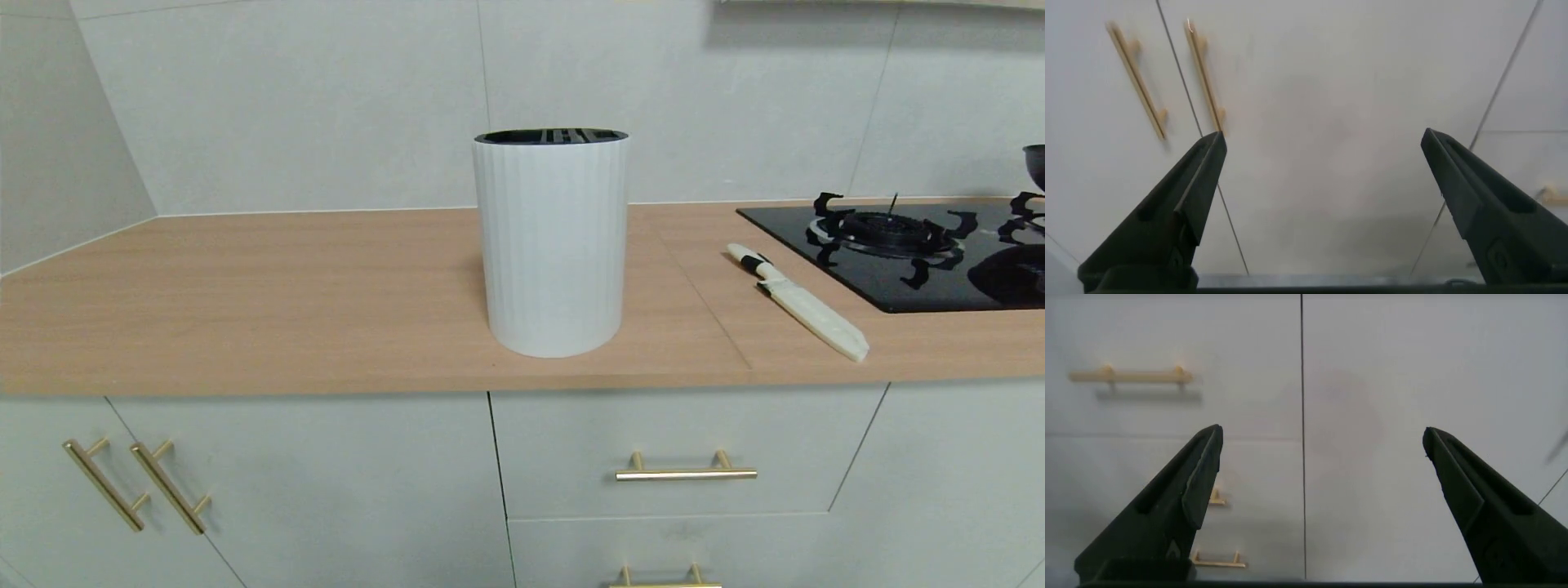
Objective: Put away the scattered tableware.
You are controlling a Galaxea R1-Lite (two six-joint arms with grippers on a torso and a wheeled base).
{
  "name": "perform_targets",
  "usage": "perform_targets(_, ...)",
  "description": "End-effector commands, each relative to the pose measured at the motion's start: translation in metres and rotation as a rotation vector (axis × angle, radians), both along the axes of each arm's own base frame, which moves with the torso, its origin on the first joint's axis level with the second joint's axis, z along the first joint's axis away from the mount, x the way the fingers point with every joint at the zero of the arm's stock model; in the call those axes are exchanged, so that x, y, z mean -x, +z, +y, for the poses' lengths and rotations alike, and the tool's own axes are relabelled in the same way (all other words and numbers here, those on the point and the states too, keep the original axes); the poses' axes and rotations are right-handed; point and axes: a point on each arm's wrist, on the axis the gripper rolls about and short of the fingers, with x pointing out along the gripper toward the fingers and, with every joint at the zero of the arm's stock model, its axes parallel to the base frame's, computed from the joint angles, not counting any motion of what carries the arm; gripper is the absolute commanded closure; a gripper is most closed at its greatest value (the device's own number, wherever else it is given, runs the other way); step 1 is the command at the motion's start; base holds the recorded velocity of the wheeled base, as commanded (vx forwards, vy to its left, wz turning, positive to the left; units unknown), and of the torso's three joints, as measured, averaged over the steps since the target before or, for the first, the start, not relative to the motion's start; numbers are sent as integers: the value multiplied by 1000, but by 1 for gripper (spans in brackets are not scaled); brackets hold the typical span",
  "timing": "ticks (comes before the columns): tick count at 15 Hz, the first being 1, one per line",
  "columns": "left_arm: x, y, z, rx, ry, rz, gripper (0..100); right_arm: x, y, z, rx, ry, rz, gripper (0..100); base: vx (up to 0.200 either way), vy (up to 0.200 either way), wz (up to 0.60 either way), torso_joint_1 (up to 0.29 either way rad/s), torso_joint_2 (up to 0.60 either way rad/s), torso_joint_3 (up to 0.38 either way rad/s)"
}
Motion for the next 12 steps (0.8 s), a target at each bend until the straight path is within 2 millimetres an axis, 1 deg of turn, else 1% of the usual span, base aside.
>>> perform_targets(1, 0, 0, 0, 0, 1, 0, 0, 0, 0, 0, 0, 1, 1, 0, 0, 0, 0, 154, -476, -295)
perform_targets(6, 0, 0, 0, 0, 1, 0, 0, 0, 0, 0, 0, 1, 1, 0, 0, 0, 0, 176, -468, -305)
perform_targets(12, 0, 0, 0, 0, 1, 0, 0, 0, 0, 0, 0, 1, 1, 0, 0, 0, 0, 206, -487, -282)
